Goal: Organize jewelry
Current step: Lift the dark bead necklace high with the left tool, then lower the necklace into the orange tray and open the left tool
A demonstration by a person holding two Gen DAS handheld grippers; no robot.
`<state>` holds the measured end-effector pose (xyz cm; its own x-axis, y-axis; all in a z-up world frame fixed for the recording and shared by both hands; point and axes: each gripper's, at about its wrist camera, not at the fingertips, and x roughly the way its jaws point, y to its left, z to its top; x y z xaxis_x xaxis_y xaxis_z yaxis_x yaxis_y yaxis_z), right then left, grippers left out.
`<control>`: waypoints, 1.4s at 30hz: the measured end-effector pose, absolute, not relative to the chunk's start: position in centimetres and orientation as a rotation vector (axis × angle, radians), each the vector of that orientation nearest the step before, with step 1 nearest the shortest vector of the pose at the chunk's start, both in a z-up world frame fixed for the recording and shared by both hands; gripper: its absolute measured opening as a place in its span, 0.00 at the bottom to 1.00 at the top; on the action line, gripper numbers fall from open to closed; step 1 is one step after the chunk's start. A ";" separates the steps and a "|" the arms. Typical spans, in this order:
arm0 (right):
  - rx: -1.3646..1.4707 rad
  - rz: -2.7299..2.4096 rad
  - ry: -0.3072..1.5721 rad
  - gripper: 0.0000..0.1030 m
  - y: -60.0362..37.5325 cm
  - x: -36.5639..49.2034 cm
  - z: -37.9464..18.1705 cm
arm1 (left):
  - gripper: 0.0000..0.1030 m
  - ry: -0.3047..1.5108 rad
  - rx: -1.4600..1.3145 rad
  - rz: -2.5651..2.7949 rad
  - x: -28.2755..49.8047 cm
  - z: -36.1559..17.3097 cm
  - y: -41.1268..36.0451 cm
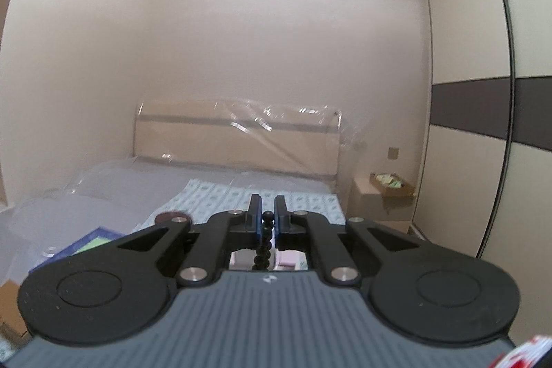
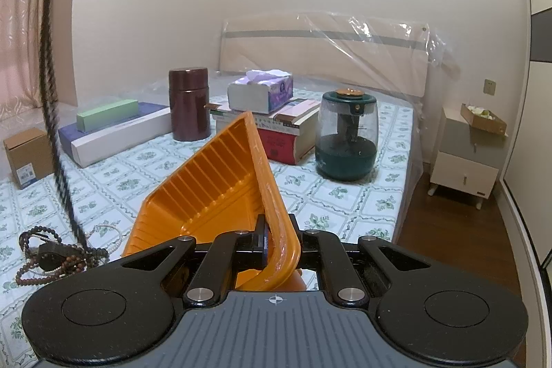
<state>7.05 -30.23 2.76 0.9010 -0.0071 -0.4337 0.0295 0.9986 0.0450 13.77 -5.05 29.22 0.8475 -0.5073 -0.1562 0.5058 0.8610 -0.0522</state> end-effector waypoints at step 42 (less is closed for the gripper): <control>0.077 -0.029 0.461 0.08 -30.8 7.3 2.1 | 0.06 0.700 0.037 -0.665 18.8 10.8 -14.4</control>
